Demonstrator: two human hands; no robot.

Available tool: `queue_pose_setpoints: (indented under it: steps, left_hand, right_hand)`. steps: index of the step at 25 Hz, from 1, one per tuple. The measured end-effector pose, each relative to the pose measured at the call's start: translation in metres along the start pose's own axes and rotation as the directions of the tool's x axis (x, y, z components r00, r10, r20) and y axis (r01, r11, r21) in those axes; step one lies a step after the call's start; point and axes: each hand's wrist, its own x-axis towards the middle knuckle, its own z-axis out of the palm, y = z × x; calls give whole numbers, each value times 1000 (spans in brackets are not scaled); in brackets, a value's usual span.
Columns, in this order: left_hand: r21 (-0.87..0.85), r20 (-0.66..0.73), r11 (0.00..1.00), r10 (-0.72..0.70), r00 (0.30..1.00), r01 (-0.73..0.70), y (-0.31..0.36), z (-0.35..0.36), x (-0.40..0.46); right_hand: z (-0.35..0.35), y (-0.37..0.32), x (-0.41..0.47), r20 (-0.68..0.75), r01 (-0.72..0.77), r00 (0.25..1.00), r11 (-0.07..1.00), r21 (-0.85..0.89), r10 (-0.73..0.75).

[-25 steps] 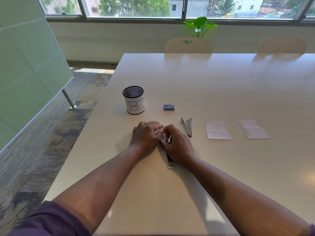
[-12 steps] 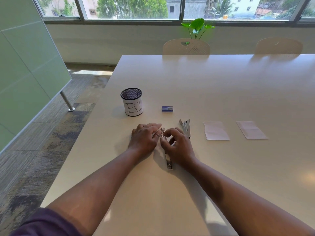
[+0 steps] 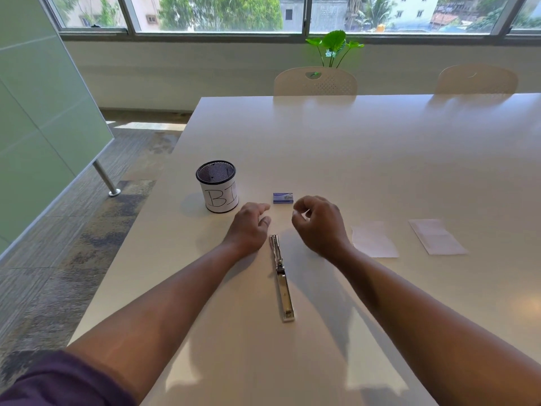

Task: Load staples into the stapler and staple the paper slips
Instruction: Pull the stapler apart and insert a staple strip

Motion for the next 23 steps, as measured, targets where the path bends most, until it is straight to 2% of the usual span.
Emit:
queue_pose_setpoints:
  steps: [5, 11, 18, 23]
  left_hand:
    - [5, -9, 999, 35, 999, -35, 7, 2, 42]
    - [-12, 9, 999, 45, 999, -45, 8, 12, 80]
    - [-21, -75, 994, 107, 991, -109, 4, 33, 86]
    - [-22, -90, 989, 141, 986, -144, 4, 30, 85]
  right_hand:
    - [-8, 29, 51, 156, -190, 967, 979, -77, 200]
    - [2, 59, 90, 395, -383, 865, 916, 121, 309]
    - [10, 73, 98, 455, -232, 879, 963, 141, 145]
    - [12, 73, 98, 448, -182, 887, 977, 112, 114]
